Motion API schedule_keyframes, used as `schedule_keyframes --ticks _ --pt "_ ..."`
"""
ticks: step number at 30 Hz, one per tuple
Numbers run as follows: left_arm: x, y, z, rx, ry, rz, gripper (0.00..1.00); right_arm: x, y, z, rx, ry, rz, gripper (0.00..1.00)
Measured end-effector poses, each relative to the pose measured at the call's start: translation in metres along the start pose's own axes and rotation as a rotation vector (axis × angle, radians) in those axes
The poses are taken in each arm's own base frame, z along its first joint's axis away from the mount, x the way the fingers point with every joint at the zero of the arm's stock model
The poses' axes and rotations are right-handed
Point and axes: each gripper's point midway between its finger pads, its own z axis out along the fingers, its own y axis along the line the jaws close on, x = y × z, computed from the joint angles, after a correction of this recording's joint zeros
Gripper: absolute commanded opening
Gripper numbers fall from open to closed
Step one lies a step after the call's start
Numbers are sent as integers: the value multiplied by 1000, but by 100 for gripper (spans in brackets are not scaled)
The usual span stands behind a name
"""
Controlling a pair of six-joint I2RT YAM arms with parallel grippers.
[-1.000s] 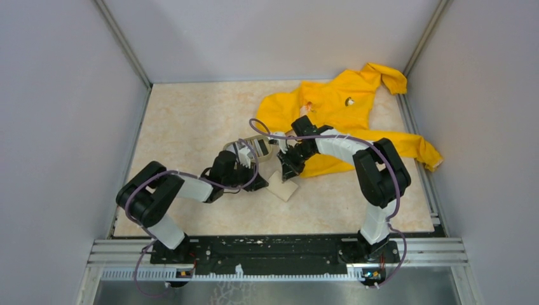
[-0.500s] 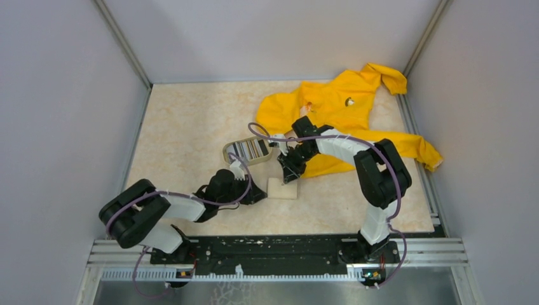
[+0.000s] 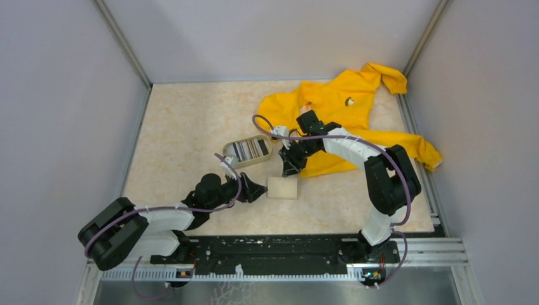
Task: Put the credit cards into the card holder
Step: Close the card holder at the center of the board.
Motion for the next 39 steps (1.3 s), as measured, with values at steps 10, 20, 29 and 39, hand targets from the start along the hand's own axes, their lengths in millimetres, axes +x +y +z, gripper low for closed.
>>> schedule_keyframes --ticks 10,20,29,39 --pt "10 -28 37 134 139 -28 34 -2 -2 0 5 -8 -11 21" --pt "23 -24 46 138 196 -38 33 -1 -3 -3 -8 -15 -18 21" --pt "16 -26 48 150 186 -38 32 2 1 -4 -33 -14 -29 22" --pt "9 -21 47 151 175 -64 32 4 3 -4 -41 -7 -28 22"
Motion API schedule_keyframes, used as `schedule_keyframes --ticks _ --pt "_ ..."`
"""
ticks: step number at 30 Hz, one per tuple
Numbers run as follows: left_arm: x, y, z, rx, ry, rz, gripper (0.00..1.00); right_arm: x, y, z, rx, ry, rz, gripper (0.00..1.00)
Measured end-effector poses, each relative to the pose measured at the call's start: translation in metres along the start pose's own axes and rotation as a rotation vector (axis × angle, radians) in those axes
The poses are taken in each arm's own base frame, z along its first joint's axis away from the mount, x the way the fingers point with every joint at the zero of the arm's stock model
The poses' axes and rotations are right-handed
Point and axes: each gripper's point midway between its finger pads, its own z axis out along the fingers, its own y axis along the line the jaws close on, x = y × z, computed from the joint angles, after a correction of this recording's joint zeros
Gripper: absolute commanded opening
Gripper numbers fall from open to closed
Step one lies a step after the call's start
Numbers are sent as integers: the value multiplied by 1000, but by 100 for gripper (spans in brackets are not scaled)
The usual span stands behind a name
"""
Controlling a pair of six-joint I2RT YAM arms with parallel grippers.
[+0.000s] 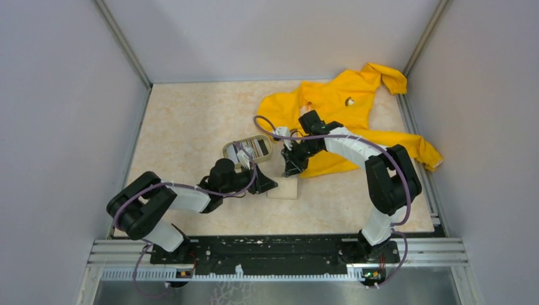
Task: Put the credit cards into the card holder
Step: Close the card holder at the center of the board.
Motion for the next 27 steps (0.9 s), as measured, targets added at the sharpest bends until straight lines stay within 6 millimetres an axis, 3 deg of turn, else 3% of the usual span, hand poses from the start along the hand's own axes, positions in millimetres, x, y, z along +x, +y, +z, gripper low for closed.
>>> schedule_keyframes --ticks 13,17,27 --pt "-1 0 -2 9 3 -16 32 0 -1 0 3 1 -6 23" --pt "-2 1 -2 11 4 -25 25 1 -4 -1 21 9 -6 24" --pt "8 13 11 -4 55 -75 19 1 -15 0 74 15 8 25"
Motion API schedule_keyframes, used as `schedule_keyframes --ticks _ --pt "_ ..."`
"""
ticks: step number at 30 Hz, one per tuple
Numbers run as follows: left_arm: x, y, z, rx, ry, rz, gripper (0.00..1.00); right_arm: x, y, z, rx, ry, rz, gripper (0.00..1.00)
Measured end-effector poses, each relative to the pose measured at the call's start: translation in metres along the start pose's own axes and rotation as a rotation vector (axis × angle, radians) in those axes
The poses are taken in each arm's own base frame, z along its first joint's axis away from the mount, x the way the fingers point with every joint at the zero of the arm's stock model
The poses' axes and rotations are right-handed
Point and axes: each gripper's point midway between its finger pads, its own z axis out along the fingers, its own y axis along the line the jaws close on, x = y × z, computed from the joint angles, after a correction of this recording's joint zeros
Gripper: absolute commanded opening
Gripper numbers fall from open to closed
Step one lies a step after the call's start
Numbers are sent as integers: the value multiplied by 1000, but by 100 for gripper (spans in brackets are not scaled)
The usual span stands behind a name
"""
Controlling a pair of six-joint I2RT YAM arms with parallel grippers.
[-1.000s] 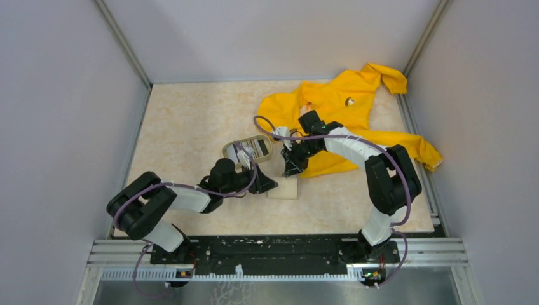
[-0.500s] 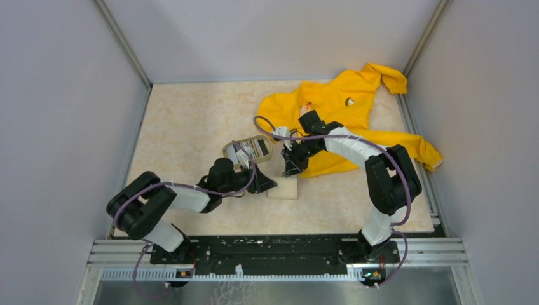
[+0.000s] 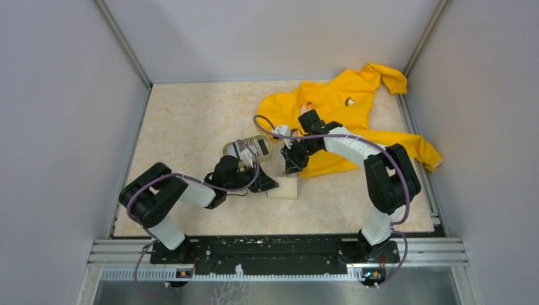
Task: Put the credit cards into the card holder
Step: Close the card holder at the center of the board.
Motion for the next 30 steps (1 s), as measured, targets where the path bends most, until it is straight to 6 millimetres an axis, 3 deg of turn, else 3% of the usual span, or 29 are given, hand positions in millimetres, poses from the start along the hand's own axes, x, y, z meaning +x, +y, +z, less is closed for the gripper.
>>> schedule_keyframes --ticks 14,30 --pt "7 16 5 -39 22 -30 17 5 -7 9 2 9 32 19" --pt "14 25 7 -57 40 -43 16 10 -20 20 57 41 23 23"
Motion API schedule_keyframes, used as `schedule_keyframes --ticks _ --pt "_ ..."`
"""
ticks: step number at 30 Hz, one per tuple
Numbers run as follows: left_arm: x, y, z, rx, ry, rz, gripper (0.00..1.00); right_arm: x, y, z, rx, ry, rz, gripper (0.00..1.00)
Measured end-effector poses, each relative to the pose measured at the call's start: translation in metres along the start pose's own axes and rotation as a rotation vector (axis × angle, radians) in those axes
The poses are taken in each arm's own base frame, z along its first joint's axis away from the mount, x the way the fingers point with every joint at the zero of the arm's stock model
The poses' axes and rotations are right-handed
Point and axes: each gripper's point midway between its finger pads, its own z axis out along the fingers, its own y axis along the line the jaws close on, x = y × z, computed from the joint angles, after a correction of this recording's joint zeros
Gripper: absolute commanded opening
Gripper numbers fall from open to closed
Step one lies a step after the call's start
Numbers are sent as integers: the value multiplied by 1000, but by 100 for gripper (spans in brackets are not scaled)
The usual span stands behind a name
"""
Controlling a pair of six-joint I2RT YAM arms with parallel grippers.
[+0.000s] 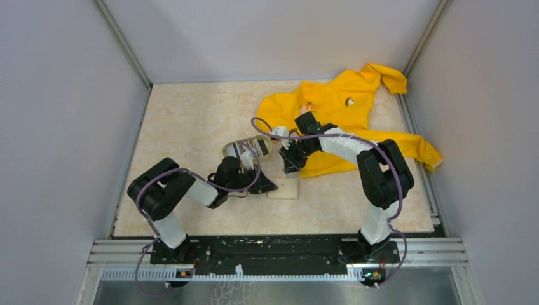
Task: Put the credit cards into the card holder
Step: Close the card holder at the center of the board.
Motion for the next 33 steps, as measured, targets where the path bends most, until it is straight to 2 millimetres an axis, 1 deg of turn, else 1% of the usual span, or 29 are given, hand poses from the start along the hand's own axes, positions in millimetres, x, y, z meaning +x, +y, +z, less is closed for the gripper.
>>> schedule_keyframes --ticks 6,9,13,20,27,33 --pt "1 0 0 5 4 0 15 -1 -9 0 49 5 -9 33" --pt "1 -1 0 6 4 0 15 -2 -14 -2 82 9 -16 33" --pt "1 -1 0 7 5 0 15 -5 -16 -4 95 -1 -26 32" --pt "1 -1 2 16 11 -4 15 -9 -12 -3 73 -19 -21 25" --pt "1 -2 2 22 15 -4 15 -12 -8 -2 51 -34 -15 12" --pt "2 -2 3 23 17 -5 15 -12 -6 -2 38 -39 -14 10"
